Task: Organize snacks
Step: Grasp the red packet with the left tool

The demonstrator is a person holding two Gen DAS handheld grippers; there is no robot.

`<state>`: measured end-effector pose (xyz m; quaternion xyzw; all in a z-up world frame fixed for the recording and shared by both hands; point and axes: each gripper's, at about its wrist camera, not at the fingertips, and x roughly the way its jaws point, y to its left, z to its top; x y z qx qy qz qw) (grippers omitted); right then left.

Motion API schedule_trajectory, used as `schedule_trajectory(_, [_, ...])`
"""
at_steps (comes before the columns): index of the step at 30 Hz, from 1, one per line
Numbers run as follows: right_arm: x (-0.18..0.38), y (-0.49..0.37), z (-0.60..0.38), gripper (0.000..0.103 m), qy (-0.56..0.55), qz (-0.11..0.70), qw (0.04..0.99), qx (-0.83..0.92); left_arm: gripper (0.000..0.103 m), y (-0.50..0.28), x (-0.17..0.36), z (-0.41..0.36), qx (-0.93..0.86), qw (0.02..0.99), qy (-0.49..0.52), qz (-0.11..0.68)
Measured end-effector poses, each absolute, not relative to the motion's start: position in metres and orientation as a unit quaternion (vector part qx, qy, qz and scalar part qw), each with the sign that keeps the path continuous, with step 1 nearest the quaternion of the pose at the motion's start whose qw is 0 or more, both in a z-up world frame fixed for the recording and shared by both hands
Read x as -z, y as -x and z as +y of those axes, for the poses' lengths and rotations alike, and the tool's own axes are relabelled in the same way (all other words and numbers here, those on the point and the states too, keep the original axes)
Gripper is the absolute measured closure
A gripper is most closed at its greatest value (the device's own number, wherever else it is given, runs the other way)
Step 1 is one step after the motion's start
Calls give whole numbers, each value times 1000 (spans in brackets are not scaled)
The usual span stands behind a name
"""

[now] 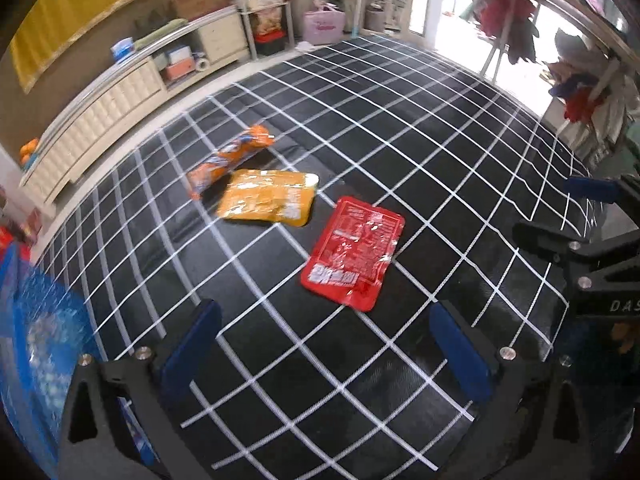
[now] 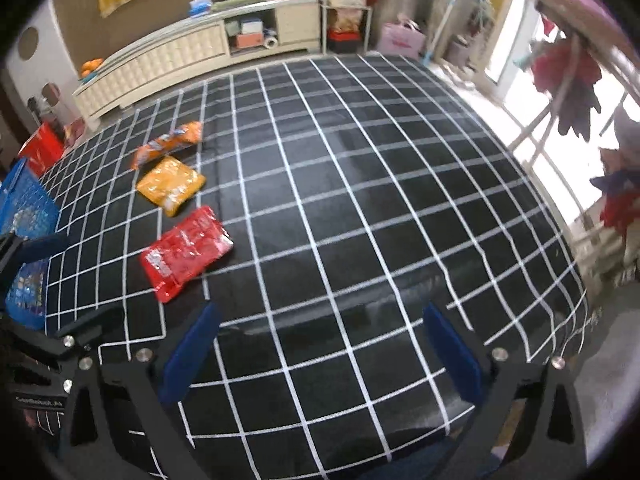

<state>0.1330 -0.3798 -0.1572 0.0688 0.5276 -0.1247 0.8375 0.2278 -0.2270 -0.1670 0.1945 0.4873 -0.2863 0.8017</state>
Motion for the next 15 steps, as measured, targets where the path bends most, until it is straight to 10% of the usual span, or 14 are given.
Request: schedule_trajectory(15, [192, -148, -394, 0, -74, 559, 816, 123, 0, -270, 217, -278, 354, 750, -246, 503])
